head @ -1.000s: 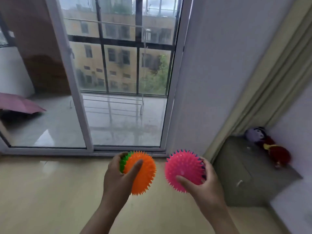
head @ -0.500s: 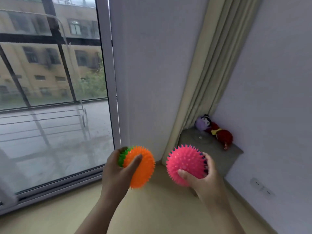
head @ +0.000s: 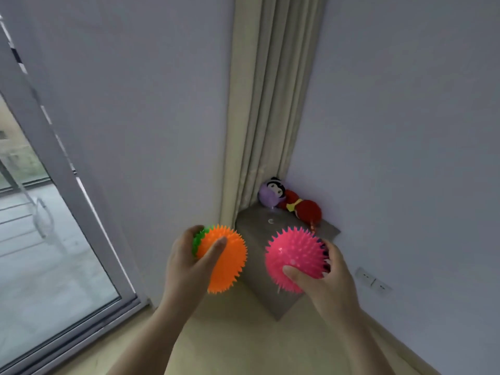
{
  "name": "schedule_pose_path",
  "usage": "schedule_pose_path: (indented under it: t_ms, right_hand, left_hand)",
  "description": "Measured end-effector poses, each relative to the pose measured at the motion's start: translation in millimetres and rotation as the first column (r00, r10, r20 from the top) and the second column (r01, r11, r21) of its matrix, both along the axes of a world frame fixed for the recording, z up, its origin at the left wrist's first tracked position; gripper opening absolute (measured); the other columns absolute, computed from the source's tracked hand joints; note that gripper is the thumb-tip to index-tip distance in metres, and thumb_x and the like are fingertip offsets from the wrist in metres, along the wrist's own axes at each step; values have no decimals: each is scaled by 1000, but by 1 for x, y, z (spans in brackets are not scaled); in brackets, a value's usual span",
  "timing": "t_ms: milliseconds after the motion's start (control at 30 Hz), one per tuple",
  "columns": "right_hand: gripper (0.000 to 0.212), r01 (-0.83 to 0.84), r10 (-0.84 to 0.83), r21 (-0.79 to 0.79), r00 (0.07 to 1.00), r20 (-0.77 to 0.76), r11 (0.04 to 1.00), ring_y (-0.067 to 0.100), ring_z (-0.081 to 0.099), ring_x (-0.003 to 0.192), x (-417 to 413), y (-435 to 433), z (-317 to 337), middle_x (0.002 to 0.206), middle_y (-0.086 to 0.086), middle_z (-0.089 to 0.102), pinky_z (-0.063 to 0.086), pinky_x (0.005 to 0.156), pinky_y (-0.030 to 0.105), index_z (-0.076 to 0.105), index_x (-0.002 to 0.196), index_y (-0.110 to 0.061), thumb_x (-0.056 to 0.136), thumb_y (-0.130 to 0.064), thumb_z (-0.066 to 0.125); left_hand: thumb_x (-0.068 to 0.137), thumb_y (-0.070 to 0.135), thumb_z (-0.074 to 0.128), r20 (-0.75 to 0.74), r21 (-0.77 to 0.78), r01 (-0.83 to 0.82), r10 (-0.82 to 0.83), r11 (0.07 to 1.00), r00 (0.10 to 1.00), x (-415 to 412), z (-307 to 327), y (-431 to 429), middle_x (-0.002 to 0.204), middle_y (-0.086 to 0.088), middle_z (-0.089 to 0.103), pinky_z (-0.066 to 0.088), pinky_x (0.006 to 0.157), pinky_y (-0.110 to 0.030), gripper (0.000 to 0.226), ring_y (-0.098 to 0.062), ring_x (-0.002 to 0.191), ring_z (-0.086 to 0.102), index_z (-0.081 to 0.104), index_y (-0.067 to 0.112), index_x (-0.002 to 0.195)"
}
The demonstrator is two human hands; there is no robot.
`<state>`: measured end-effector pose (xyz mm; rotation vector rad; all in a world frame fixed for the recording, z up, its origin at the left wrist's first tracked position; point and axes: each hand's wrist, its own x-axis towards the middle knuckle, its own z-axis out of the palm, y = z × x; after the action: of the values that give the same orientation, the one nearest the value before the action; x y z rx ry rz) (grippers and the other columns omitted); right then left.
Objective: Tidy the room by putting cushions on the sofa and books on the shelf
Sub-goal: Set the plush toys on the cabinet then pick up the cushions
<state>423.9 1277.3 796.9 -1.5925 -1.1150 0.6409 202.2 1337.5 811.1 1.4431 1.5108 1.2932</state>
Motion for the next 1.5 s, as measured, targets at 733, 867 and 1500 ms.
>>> schedule_pose_path:
  t_ms: [733, 867, 1500]
  right_hand:
    - [95, -39, 42, -116, 999, 25, 993, 16, 57, 108, 223, 275, -26, 123, -7, 54, 55, 81, 28, 45, 135, -27, 52, -36, 91]
    - [92, -6, 11, -168, 999, 30, 986, 15, 60, 103, 230, 346, -38, 117, -10, 58, 56, 83, 40, 51, 123, -33, 37, -56, 76]
    - [86, -99, 173, -598, 983, 67, 795, 18, 58, 95, 247, 561, -181, 113, -1, 56, 48, 71, 21, 50, 120, -20, 44, -45, 83]
  left_hand:
    - [67, 57, 60, -79, -126, 47, -57, 991, 995, 221, -53, 286, 117, -3, 58, 40, 78, -32, 71, -20, 100, 53, 53, 19, 126]
    - [68, 56, 60, -72, -159, 73, -86, 985, 994, 229, -64, 358, 116, -4, 58, 37, 79, -30, 70, -20, 100, 52, 53, 17, 125]
    - [63, 65, 65, -287, -538, -85, -87, 839, 954, 247, -172, 532, 108, -9, 60, 48, 84, -38, 71, -31, 99, 58, 56, 17, 115]
